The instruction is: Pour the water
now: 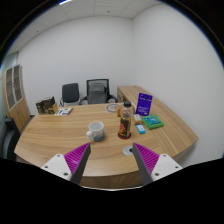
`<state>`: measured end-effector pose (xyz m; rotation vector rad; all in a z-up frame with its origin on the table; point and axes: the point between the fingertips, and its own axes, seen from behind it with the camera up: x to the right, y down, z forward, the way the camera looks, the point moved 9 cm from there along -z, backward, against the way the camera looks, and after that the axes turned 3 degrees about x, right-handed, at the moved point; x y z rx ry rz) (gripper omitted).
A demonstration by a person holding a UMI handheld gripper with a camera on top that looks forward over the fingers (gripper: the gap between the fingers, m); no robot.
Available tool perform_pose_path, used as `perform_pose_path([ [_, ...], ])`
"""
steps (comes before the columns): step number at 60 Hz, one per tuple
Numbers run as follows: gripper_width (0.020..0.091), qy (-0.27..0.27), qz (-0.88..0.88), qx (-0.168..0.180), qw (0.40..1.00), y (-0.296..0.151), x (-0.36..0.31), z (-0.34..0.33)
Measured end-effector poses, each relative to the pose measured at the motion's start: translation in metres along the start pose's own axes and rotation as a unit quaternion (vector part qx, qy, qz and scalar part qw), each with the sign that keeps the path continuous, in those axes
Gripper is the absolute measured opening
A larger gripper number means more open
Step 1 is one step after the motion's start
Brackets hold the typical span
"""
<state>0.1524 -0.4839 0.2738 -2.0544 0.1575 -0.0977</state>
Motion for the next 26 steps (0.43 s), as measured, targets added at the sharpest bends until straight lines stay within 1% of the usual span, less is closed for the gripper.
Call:
perform_pose_path([
  [12,0.086,0.008,-0.01,0.005,1.0,0.002,0.001,-0.031],
  [17,0.086,0.005,-0.004,-0.005,1.0,0.004,0.002,-0.034],
  [26,0.0859,0.006,-0.008,-0.007,1.0,0.005,0.004,-0.037],
])
